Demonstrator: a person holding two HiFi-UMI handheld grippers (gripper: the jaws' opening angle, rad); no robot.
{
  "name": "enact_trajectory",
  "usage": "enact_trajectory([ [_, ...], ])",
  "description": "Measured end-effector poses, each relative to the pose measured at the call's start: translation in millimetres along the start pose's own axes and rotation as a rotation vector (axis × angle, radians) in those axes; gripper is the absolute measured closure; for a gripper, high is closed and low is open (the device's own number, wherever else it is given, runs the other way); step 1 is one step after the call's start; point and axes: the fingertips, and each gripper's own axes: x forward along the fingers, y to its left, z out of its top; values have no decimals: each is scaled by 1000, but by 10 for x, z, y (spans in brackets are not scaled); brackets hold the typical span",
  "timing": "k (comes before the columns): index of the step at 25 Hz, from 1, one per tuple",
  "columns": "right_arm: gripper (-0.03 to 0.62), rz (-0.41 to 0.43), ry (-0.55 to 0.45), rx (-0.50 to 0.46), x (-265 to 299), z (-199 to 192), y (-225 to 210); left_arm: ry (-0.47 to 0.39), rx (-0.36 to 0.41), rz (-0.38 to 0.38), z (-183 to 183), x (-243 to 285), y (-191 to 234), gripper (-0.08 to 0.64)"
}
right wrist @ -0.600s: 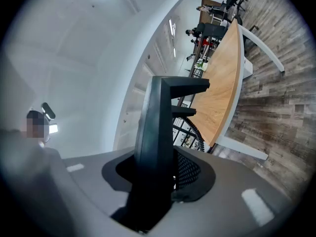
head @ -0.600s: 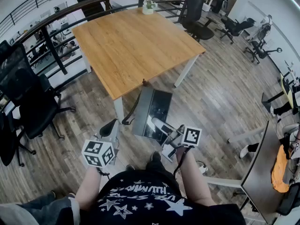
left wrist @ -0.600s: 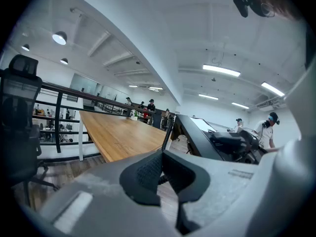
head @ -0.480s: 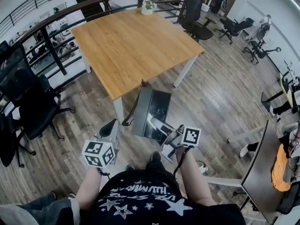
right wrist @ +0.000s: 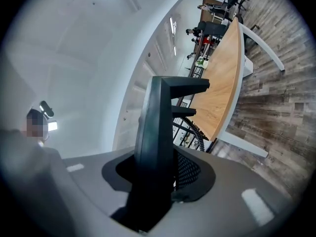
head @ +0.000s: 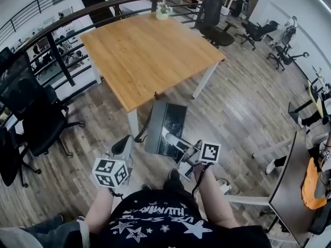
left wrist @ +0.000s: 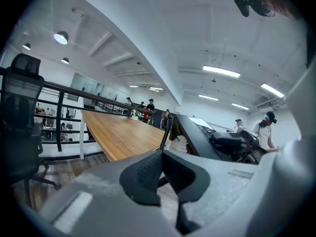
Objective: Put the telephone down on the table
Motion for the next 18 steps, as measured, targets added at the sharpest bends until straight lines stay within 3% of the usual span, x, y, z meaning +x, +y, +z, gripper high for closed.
enact_trajectory([
  [10, 433, -35, 27, 11, -12, -197, 10, 56, -55, 6, -313, -139, 120, 558],
  [18, 431, -46, 41, 22, 90, 16, -262, 78, -48, 25, -334, 55, 211, 558],
])
